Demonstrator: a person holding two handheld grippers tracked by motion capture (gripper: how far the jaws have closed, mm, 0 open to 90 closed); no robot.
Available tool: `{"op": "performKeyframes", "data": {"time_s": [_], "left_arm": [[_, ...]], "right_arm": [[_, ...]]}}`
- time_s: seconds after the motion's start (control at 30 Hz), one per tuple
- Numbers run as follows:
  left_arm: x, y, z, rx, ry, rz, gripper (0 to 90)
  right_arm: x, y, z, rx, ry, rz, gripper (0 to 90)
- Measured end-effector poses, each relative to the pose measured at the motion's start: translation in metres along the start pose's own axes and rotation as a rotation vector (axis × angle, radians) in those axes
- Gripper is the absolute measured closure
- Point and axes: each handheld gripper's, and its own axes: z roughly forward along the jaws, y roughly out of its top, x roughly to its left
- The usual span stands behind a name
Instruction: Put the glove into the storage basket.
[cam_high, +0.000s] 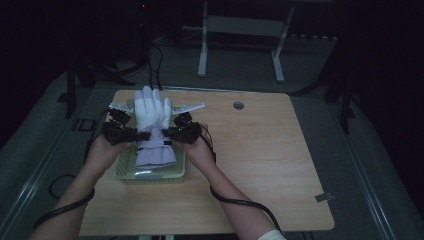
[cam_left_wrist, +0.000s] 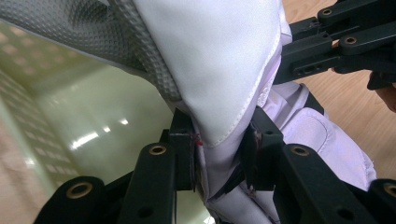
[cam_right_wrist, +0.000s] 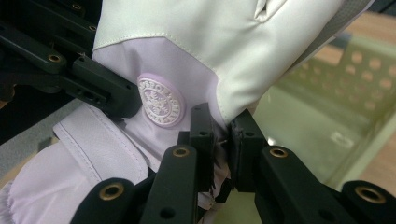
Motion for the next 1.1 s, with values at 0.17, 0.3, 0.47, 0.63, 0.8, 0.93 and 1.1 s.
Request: {"op": "performKeyframes", "data": {"time_s": [0.17, 0.3, 0.47, 0.63, 0.8, 0.93, 1.1], "left_arm": [[0.002, -0.010, 0.017, 0.024, -0.012, -0.009, 68.9], [0.002, -0.018, 0.027, 0.040, -0.010, -0.028, 68.9], [0.000, -0.022, 0.036, 0.072, -0.003, -0.031, 68.5], [0.002, -0.023, 0.046, 0.120, 0.009, -0.052, 68.0], [0.005, -0.025, 0.050, 0.153, 0.010, -0.087, 68.0], [0.007, -0.026, 0.053, 0.171, 0.010, -0.101, 67.2], [0.008, -0.028, 0.064, 0.198, 0.043, -0.131, 59.3]], "right_arm": [[-0.008, -0.017, 0.008, 0.038, -0.004, 0.016, 81.5], [-0.007, -0.025, 0.014, 0.069, -0.027, -0.002, 81.4], [-0.009, -0.033, 0.017, 0.098, -0.031, 0.005, 81.2], [-0.010, -0.036, 0.025, 0.162, -0.050, 0.001, 80.8], [-0.009, -0.037, 0.032, 0.188, -0.064, -0.009, 80.9], [-0.008, -0.037, 0.033, 0.202, -0.068, -0.008, 80.5], [-0.008, -0.037, 0.033, 0.197, -0.083, -0.009, 74.5]]}}
